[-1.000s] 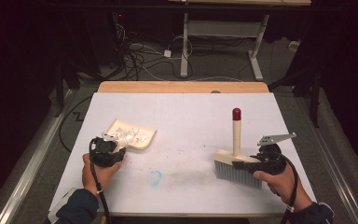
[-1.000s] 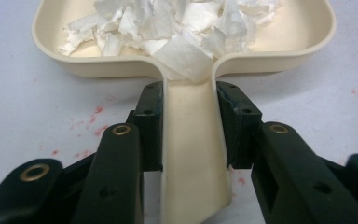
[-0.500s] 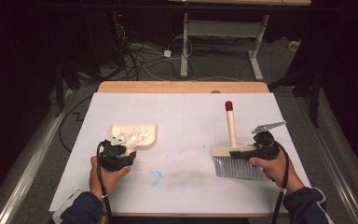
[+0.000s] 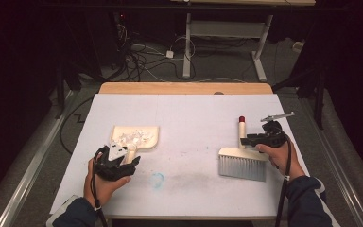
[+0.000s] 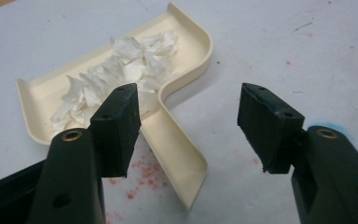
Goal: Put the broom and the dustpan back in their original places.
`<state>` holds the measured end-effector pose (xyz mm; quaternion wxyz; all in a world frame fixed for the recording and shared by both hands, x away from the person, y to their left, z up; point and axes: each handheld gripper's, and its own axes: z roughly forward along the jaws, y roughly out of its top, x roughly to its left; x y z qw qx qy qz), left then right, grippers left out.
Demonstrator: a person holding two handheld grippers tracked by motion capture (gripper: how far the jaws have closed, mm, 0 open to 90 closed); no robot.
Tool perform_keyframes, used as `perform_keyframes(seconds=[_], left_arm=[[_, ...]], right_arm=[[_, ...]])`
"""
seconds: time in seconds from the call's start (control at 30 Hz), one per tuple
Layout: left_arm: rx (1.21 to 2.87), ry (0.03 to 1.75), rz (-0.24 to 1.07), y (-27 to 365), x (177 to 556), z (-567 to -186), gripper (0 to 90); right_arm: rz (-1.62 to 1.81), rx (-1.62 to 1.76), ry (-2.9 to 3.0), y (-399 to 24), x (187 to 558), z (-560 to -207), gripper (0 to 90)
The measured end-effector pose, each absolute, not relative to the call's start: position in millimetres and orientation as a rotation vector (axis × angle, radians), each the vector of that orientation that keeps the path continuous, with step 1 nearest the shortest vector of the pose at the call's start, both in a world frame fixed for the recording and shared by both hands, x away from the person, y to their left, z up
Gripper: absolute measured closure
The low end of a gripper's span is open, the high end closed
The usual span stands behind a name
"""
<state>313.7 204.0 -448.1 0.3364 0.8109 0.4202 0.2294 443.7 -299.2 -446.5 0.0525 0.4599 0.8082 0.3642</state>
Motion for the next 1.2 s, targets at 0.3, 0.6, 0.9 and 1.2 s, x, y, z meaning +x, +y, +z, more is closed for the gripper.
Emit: perform_keyframes(seconds=[0.3,0.6,0.9,1.2], left_arm=[[2.167,1.022,0.645,221,293,-458,31.3],[2.163,0.978,0.672,227,283,-459,28.4],[2.134,0.936,0.675,229,273,-457,22.8],[2.126,0.919,0.680,230,271,-457,22.5]], right_arm=[[0.958,1.379,2.383,-270,451,-457,59.4],[0.843,1.370,2.342,-252,452,-462,56.1],[0.888,1.363,2.262,-257,450,-455,50.8],[1.004,1.303,2.136,-259,441,-436,48.2]])
